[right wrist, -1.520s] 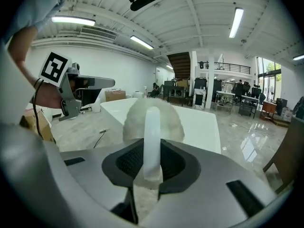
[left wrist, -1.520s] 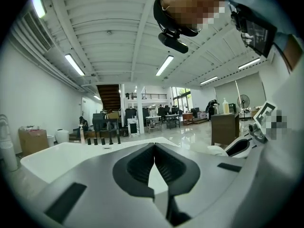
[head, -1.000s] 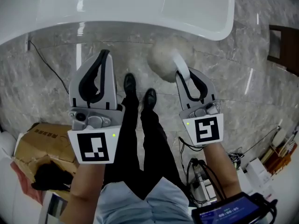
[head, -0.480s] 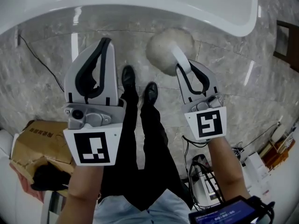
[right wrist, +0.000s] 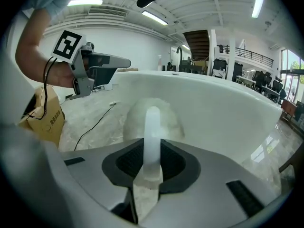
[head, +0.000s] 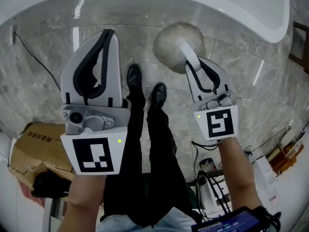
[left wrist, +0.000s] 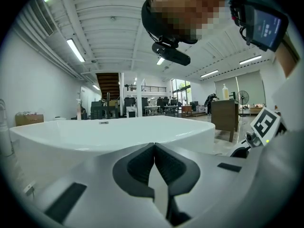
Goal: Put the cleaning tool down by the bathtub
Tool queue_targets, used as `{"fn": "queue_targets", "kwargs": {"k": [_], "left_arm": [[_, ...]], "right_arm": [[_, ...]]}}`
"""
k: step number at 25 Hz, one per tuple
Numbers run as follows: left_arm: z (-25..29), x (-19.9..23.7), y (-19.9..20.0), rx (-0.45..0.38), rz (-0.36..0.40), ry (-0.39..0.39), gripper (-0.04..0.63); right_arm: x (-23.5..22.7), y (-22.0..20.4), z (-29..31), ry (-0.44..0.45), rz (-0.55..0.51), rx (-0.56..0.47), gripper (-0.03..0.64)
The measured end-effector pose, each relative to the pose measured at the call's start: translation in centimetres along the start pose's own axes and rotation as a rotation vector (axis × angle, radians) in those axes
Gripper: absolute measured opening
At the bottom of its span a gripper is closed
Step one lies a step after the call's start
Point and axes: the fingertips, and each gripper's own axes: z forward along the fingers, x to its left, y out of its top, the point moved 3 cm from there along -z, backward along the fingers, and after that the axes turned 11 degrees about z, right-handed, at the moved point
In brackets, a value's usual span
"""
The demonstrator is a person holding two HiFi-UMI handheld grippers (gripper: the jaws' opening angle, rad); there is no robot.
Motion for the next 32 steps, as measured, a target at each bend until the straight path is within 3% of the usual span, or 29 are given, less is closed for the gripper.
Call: {"fn": "queue_targets", "kwargs": {"k": [23,32], "left_arm": [[2.9,-0.9,-9.3,0.018,0.027,-0.03,0.017],[4.7,-1.7,-11.5,0.009,0.025,-0.027,0.017]], "right_arm": [[-1.3,-7.5,8.3,0.062,-0.093,0.074,0.092],[-2.2,-10.6,11.2,0.067,-0.067,0.13,0.092]]}}
